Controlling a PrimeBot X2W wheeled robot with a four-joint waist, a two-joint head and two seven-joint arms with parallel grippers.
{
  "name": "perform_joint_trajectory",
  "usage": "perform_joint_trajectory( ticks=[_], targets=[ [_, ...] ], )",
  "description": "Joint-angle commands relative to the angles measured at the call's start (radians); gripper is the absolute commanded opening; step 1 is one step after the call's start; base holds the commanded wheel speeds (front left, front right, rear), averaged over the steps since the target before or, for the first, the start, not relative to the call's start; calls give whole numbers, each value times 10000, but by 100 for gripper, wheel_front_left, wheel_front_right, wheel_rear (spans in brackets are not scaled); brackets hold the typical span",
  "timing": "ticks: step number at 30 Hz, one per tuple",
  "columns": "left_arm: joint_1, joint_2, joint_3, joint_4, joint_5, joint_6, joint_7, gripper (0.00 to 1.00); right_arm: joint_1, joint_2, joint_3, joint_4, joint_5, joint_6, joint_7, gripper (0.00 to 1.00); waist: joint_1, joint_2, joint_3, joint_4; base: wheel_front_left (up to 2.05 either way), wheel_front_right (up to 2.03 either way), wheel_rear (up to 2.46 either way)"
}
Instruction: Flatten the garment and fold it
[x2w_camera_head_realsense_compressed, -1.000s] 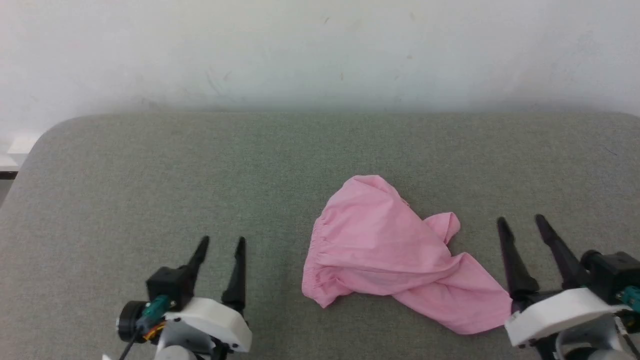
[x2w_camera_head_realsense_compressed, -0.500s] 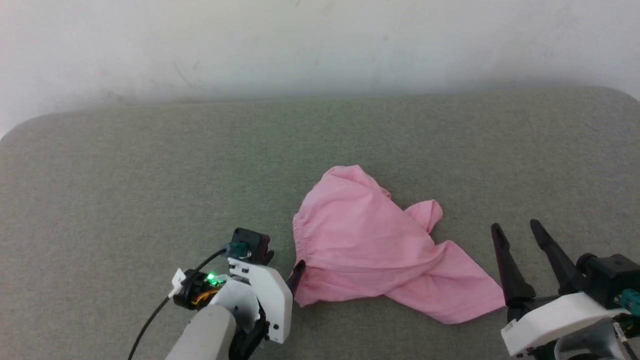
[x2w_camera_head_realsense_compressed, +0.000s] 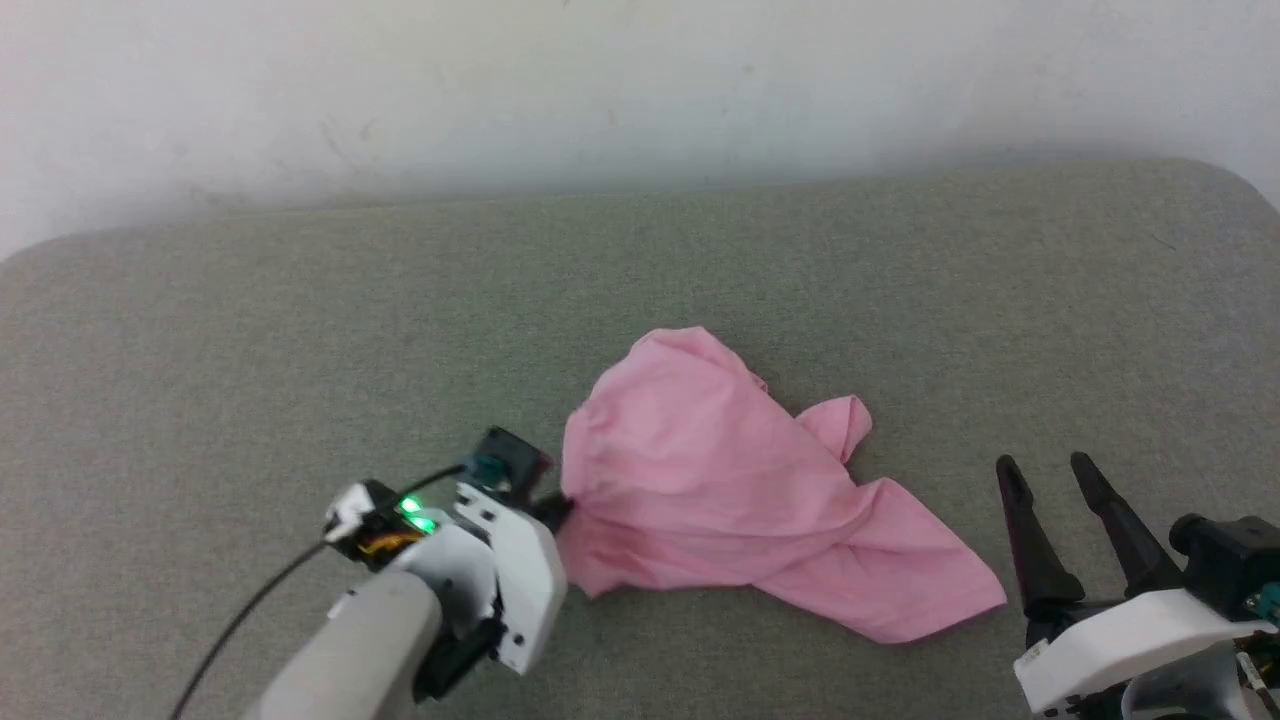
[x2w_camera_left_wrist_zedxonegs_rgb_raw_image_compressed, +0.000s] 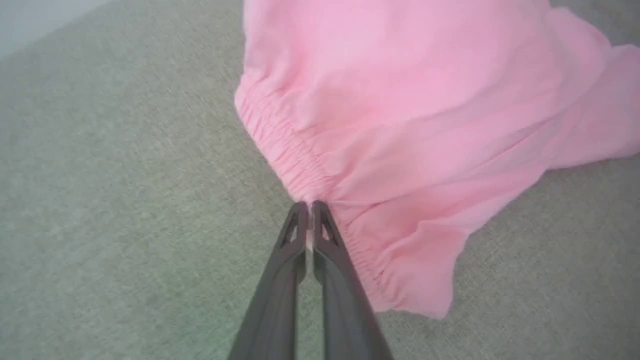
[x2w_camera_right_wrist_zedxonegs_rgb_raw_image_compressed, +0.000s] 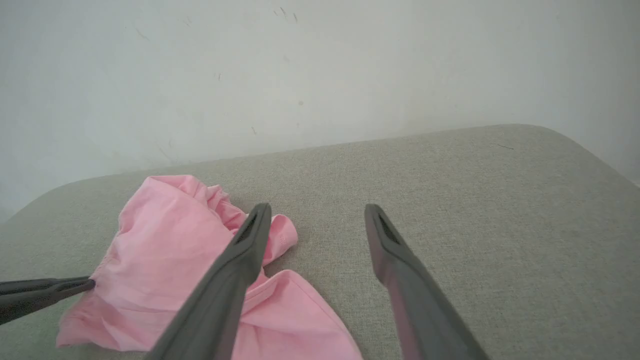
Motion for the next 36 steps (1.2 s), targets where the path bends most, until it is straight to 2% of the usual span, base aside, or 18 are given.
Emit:
perform_joint_trajectory(
  ticks=[1, 6, 11, 14, 17, 20, 22, 23, 24, 29, 30, 34, 36],
  targets=[
    [79, 260, 281, -370, -55, 109, -429, 0, 126, 27, -85, 35, 100, -7, -57, 100, -1, 0, -122, 141, 0, 0, 0],
    [372, 940, 1243, -1891, -111, 881, -1271, 0, 300, 27, -263, 71, 179, -7, -52, 100, -1, 0, -283, 390, 0, 0, 0],
    [1743, 1591, 2252, -3408, -552, 1886, -1316, 0, 395, 27, -273, 98, 154, -7, 35, 100, -1, 0, -420, 548, 0, 0, 0],
    [3016, 1613, 2730, -3847, -1049, 2537, -1220, 0, 447, 27, -220, 92, 141, -7, 89, 100, -1, 0, -449, 614, 0, 0, 0],
    [4026, 1482, 3099, -3791, -1475, 2958, -1410, 0, 470, 27, -178, 107, 146, -7, 149, 100, -1, 0, -433, 666, 0, 0, 0],
    [4486, 1284, 3352, -3525, -1704, 3117, -1897, 0, 483, 27, -181, 91, 121, -7, 192, 100, -1, 0, -414, 748, 0, 0, 0],
    [4562, 1144, 3414, -3264, -1817, 3037, -2248, 0, 471, 27, -128, 85, 101, -7, 255, 100, -1, 0, -405, 787, 0, 0, 0],
    [4543, 1087, 3412, -3125, -1836, 2963, -2430, 6, 450, 27, -98, 94, 83, -7, 287, 100, -1, 0, -401, 799, 0, 0, 0],
    [4448, 921, 3434, -2883, -1894, 2844, -2816, 100, 390, 27, 23, 149, 7, -7, 418, 100, -1, 0, -409, 818, 0, 0, 0],
    [4162, 596, 3642, -2609, -1679, 2817, -4319, 100, -1, -282, 725, 775, -296, -7, 907, 100, -1, 0, -518, 786, 0, 0, 0],
    [4162, 596, 3642, -2609, -1679, 2817, -4319, 100, -1, -282, 725, 775, -296, -7, 907, 100, -1, 0, -518, 786, 0, 0, 0],
    [4023, 415, 3661, -2485, -1464, 2697, -5385, 100, -714, -810, 1545, 2056, -22, -7, 1460, 100, -1, 0, -569, 860, 0, 0, 0],
    [3908, 343, 3582, -2365, -1334, 2678, -5583, 100, -1262, -967, 1990, 2794, 384, -7, 1663, 100, -1, 0, -527, 974, 0, 0, 0]
  ],
)
